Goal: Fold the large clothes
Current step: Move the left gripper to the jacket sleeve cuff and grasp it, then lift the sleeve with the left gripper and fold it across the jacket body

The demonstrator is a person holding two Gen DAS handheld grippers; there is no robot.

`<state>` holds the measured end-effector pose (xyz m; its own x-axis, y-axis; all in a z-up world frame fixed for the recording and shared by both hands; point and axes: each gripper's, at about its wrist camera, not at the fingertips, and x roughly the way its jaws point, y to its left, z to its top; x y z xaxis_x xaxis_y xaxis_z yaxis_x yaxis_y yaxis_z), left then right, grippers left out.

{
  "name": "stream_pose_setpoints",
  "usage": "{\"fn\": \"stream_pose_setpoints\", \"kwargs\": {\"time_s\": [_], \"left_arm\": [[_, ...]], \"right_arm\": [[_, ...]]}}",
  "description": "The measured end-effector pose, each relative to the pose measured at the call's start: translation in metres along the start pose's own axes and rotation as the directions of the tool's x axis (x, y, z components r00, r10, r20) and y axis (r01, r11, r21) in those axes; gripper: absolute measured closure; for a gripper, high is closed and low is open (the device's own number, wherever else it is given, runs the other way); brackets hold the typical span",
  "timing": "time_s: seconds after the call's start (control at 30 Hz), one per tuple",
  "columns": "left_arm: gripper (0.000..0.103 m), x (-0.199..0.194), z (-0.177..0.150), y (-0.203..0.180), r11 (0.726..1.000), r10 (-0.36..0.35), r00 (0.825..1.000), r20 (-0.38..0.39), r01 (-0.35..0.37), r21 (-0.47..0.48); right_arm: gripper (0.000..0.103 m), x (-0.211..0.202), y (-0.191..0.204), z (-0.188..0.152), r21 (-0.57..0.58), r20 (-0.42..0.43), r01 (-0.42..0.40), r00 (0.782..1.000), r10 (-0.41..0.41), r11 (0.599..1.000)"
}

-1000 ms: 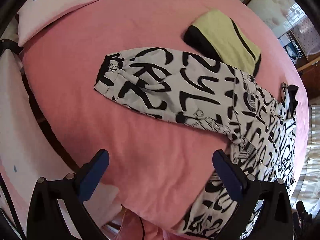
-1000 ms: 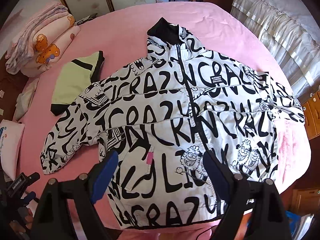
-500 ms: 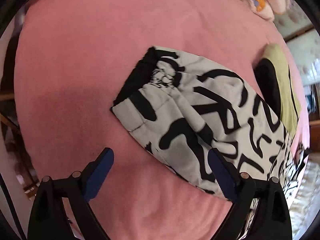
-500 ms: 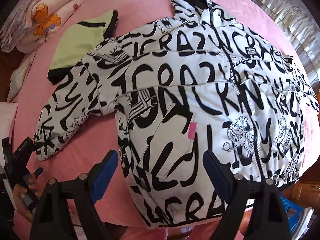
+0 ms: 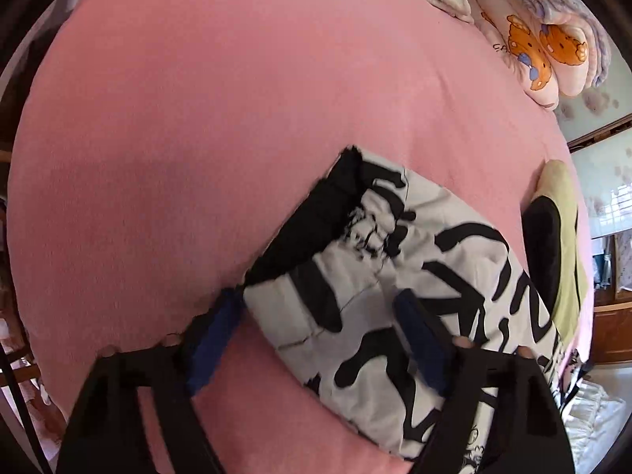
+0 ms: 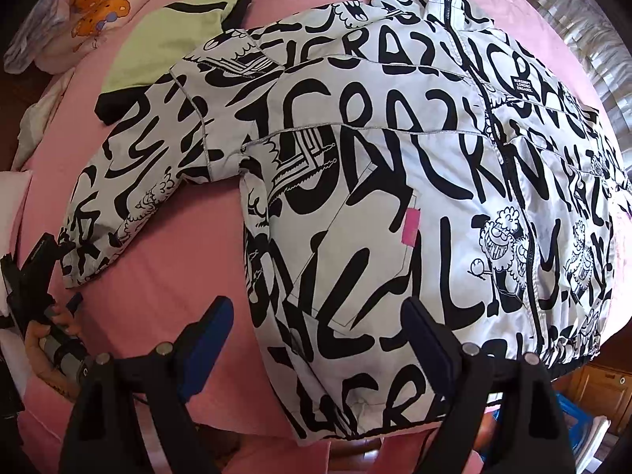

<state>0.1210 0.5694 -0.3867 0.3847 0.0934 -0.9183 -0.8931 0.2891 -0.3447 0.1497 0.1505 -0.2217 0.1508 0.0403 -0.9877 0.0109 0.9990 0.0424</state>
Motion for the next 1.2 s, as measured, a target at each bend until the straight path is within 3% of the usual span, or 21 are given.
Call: {"fn": "stream_pose_setpoints", "kwargs": {"time_s": [0.03, 0.1, 0.2, 0.27, 0.37, 0.5, 0.63, 0.73, 0.83, 0.97, 1.13, 1.2], "left_arm": [[0.044, 0.002, 0.002, -0.002, 1.0, 0.013, 1.0, -0.001, -0.013, -0.006], [0.047, 0.006, 0.01, -0.008, 0.999, 0.012, 0.999, -0.034, -0.013, -0.037], [0.062, 0.004, 0.021, -0.006, 0.994, -0.044, 0.992, -0.116, 0.032, -0.103], [0.081, 0.0, 0.027, -0.003, 0.987, -0.094, 0.983, -0.155, 0.071, -0.145], [0.087, -0.006, 0.035, -0.012, 0.971, -0.174, 0.973, -0.149, 0.144, -0.193], [0.087, -0.036, 0.034, -0.036, 0.977, -0.2, 0.976, -0.084, 0.191, -0.099], [0.088, -0.072, 0.024, -0.068, 0.957, -0.289, 0.957, -0.016, 0.289, 0.014], [0.088, -0.103, 0.009, -0.1, 0.926, -0.361, 0.932, 0.03, 0.355, 0.127], [0.088, -0.131, -0.007, -0.138, 0.895, -0.401, 0.914, 0.061, 0.377, 0.238], [0.088, -0.166, -0.036, -0.19, 0.83, -0.492, 0.869, 0.05, 0.451, 0.329], [0.088, -0.201, -0.091, -0.255, 0.754, -0.569, 0.822, 0.028, 0.507, 0.418], [0.088, -0.218, -0.127, -0.276, 0.718, -0.589, 0.808, 0.019, 0.512, 0.472]], "right_arm": [[0.016, 0.001, -0.001, 0.002, 0.01, 0.003, 0.005, 1.0, -0.005, 1.0], [0.016, 0.004, -0.003, 0.006, 0.027, 0.01, 0.01, 1.0, -0.01, 1.0], [0.016, 0.007, -0.004, 0.012, 0.041, 0.031, 0.014, 0.999, -0.015, 0.999], [0.016, 0.007, -0.004, 0.015, 0.043, 0.045, 0.009, 0.999, -0.011, 0.999], [0.016, 0.008, -0.005, 0.016, 0.043, 0.055, -0.001, 0.998, -0.002, 0.999], [0.016, 0.008, -0.011, 0.014, 0.075, 0.058, -0.032, 0.998, 0.028, 0.997], [0.016, 0.006, -0.022, 0.009, 0.12, 0.055, -0.068, 0.997, 0.062, 0.99], [0.016, 0.003, -0.032, 0.005, 0.136, 0.063, -0.095, 0.994, 0.087, 0.986], [0.016, 0.0, -0.046, 0.001, 0.157, 0.072, -0.12, 0.991, 0.109, 0.98], [0.016, -0.004, -0.068, -0.002, 0.143, 0.088, -0.133, 0.989, 0.122, 0.981], [0.016, -0.014, -0.109, -0.001, 0.129, 0.116, -0.159, 0.983, 0.144, 0.979], [0.016, -0.019, -0.128, 0.0, 0.125, 0.128, -0.177, 0.979, 0.161, 0.976]]}}
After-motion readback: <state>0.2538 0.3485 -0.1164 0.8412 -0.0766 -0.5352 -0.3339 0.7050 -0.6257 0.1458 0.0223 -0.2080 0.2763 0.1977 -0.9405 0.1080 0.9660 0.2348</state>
